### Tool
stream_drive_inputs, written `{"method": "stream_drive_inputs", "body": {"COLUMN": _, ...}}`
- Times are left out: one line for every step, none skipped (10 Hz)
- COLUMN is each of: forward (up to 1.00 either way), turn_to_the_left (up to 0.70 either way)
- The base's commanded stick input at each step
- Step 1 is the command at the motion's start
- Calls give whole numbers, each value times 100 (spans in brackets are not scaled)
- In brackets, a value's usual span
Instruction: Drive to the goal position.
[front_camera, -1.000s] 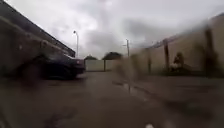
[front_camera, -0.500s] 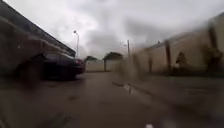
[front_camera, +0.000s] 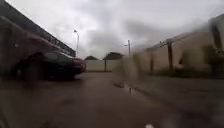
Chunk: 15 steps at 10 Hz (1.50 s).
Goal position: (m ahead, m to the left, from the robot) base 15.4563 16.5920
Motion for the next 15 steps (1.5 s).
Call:
{"method": "stream_drive_inputs", "body": {"forward": 50, "turn_to_the_left": 2}}
{"method": "stream_drive_inputs", "body": {"forward": 50, "turn_to_the_left": 2}}
{"method": "stream_drive_inputs", "body": {"forward": 50, "turn_to_the_left": 2}}
{"method": "stream_drive_inputs", "body": {"forward": 50, "turn_to_the_left": 2}}
{"method": "stream_drive_inputs", "body": {"forward": 50, "turn_to_the_left": 2}}
{"method": "stream_drive_inputs", "body": {"forward": 50, "turn_to_the_left": 2}}
{"method": "stream_drive_inputs", "body": {"forward": 50, "turn_to_the_left": 2}}
{"method": "stream_drive_inputs", "body": {"forward": 50, "turn_to_the_left": 2}}
{"method": "stream_drive_inputs", "body": {"forward": 50, "turn_to_the_left": 2}}
{"method": "stream_drive_inputs", "body": {"forward": 50, "turn_to_the_left": 2}}
{"method": "stream_drive_inputs", "body": {"forward": 50, "turn_to_the_left": 2}}
{"method": "stream_drive_inputs", "body": {"forward": 50, "turn_to_the_left": 2}}
{"method": "stream_drive_inputs", "body": {"forward": 50, "turn_to_the_left": 2}}
{"method": "stream_drive_inputs", "body": {"forward": 50, "turn_to_the_left": 2}}
{"method": "stream_drive_inputs", "body": {"forward": 50, "turn_to_the_left": 2}}
